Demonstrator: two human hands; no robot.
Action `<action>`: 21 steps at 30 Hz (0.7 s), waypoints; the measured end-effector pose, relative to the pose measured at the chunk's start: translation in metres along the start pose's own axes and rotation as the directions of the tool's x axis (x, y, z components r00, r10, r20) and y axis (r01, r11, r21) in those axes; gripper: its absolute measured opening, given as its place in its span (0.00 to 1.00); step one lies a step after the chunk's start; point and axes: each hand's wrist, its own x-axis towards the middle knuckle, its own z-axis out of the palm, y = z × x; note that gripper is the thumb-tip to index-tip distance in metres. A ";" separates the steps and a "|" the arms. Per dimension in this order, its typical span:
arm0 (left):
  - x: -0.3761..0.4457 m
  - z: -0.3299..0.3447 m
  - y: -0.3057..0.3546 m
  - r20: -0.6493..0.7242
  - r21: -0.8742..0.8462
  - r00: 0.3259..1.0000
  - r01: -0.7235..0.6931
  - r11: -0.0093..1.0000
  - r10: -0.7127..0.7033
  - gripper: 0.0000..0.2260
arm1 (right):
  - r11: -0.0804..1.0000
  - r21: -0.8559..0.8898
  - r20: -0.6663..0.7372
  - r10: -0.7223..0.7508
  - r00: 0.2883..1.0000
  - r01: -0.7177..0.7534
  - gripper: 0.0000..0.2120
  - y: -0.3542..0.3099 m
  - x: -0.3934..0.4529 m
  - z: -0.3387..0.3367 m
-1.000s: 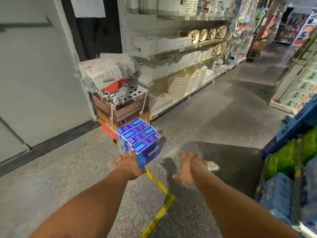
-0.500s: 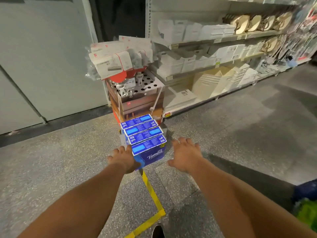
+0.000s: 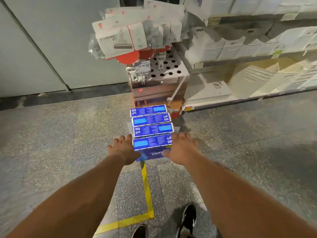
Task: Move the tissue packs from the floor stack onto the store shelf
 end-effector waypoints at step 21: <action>0.378 0.316 0.028 0.010 0.065 0.998 0.069 0.995 -0.070 0.51 | 0.988 -0.064 0.196 -0.126 0.973 0.141 0.48 0.119 0.400 0.307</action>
